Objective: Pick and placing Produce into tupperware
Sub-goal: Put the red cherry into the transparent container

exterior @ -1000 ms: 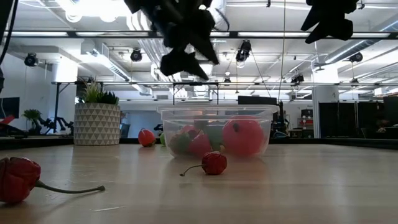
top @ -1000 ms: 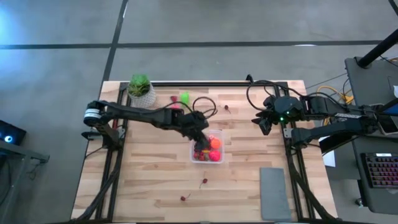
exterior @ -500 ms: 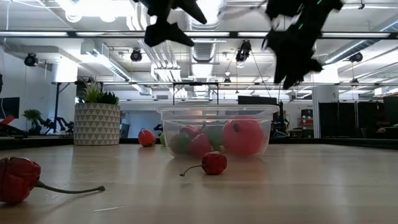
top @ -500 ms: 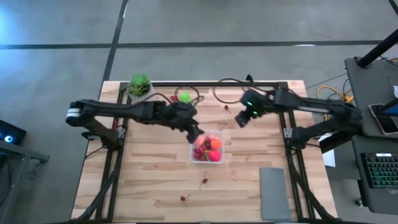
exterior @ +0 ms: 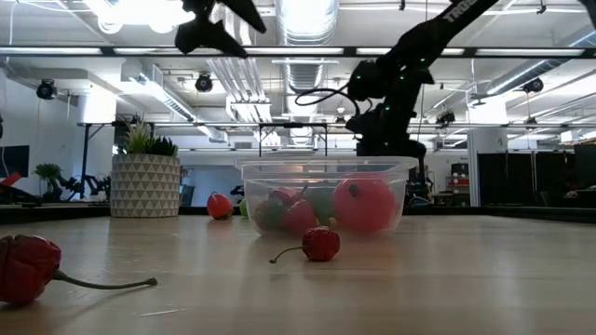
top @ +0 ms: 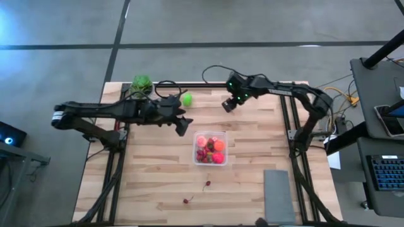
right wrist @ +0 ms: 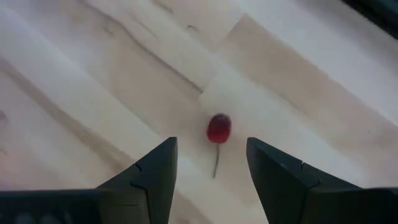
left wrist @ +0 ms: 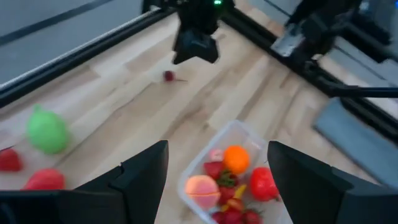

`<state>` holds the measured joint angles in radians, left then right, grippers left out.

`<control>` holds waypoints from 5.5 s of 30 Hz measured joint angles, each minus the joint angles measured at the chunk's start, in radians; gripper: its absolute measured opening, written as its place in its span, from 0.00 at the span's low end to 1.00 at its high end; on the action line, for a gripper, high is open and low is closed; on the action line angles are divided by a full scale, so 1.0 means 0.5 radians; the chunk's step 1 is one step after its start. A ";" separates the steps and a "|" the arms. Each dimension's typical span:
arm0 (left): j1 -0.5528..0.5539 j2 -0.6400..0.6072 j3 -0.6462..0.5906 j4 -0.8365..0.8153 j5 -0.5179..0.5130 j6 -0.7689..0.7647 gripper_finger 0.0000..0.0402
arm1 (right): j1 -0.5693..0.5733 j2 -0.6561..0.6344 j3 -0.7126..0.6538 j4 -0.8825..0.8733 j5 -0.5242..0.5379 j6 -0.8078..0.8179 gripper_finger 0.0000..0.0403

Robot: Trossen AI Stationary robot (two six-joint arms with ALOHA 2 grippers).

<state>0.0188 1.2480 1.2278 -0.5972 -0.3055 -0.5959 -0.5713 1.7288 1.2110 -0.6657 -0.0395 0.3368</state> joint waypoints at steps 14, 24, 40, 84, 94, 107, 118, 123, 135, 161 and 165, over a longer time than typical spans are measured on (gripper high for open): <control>0.240 -0.220 -0.252 -0.021 -0.045 0.014 0.65 | -0.090 0.481 0.482 -0.319 0.027 -0.093 0.46; 0.372 -0.246 -0.298 -0.026 -0.029 0.020 0.65 | -0.098 0.767 0.634 -0.502 -0.133 -0.137 0.46; 0.436 -0.246 -0.298 -0.025 0.051 0.122 0.65 | -0.093 0.763 0.628 -0.522 -0.128 -0.135 0.40; 0.434 -0.246 -0.313 -0.033 0.084 0.119 0.65 | 0.940 0.110 0.626 -0.522 -0.726 -0.057 0.23; 0.433 -0.246 -0.386 -0.051 0.239 0.000 0.65 | 1.040 0.189 0.626 -0.538 -0.224 -0.045 0.44; -0.358 -0.155 -0.611 -0.018 0.583 -0.056 0.65 | 1.056 -0.591 0.616 -0.708 0.696 0.107 0.59; -1.249 0.498 -0.484 0.395 0.270 -0.118 0.65 | 1.054 -0.987 0.435 -0.757 0.873 0.220 0.61; -1.322 0.806 -0.323 0.499 0.276 -0.208 0.65 | 1.054 -0.991 0.331 -0.756 0.871 0.248 0.61; -1.390 1.090 -0.126 0.502 0.295 -0.208 0.65 | 1.054 -0.966 0.239 -0.756 0.864 0.248 0.62; -1.401 1.215 -0.144 0.504 0.281 0.109 0.65 | 1.054 -0.969 0.233 -0.755 0.858 0.247 0.62; -1.407 1.294 -0.123 0.521 0.337 0.126 0.64 | 1.054 -0.969 0.233 -0.755 0.859 0.248 0.61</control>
<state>-0.6849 1.8947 1.1662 -0.3367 -0.1372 -0.5331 -0.0441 1.2442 1.3273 -1.0431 0.3901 0.4606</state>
